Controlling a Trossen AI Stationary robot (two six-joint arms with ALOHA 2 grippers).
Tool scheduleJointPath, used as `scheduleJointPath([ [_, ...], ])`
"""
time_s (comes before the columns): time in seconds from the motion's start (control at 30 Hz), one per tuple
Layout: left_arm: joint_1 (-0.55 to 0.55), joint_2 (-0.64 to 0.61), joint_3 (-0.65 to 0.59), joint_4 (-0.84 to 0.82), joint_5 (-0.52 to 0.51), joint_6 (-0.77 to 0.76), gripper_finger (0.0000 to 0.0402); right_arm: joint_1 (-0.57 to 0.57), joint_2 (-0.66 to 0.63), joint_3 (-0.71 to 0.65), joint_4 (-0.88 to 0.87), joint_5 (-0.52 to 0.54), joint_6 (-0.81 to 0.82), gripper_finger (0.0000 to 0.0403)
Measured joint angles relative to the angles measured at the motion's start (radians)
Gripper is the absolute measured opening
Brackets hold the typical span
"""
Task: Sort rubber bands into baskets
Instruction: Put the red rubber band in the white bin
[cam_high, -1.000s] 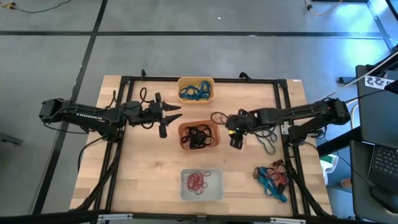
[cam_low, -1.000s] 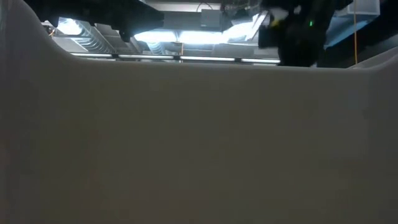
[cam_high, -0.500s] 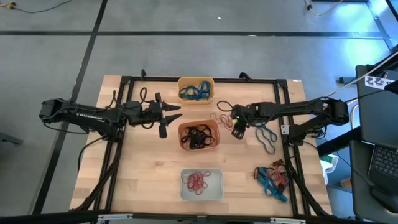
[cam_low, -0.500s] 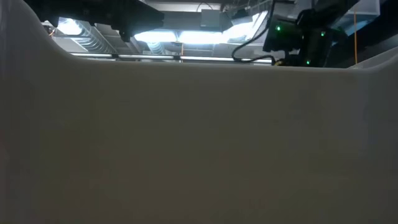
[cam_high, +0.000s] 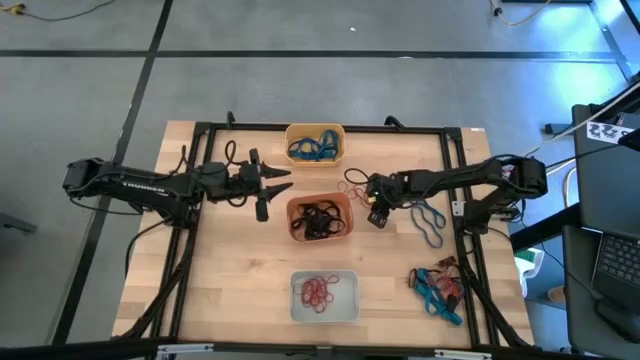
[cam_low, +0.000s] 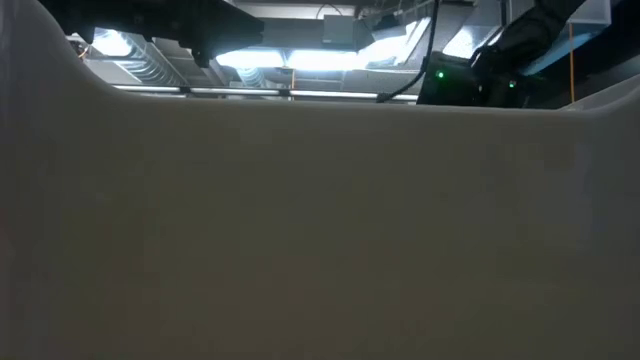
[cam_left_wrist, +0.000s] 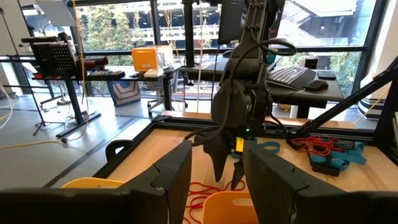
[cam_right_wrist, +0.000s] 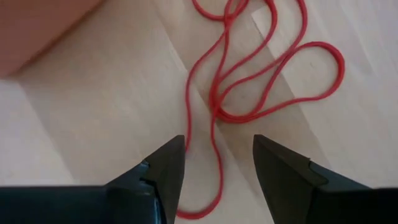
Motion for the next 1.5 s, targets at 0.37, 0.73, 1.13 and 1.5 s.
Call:
scheduleJointPath([
  [0.37,0.0,0.0,0.0,0.0,0.0,0.002,0.0141,-0.013,0.053,0.003,0.016,0.028,-0.01,0.0189],
  [0.73,0.0,0.0,0.0,0.0,0.0,0.001,0.0141,-0.012,0.055,0.003,0.019,-0.002,-0.031,0.009],
  [1.13,0.0,0.0,0.0,0.0,0.0,0.002,0.0141,-0.011,0.056,0.002,0.018,-0.006,-0.08,0.0005],
  [1.5,0.0,0.0,0.0,-0.001,0.0,0.002,0.0141,-0.01,-0.005,0.038,-0.055,0.012,-0.08,0.0002],
])
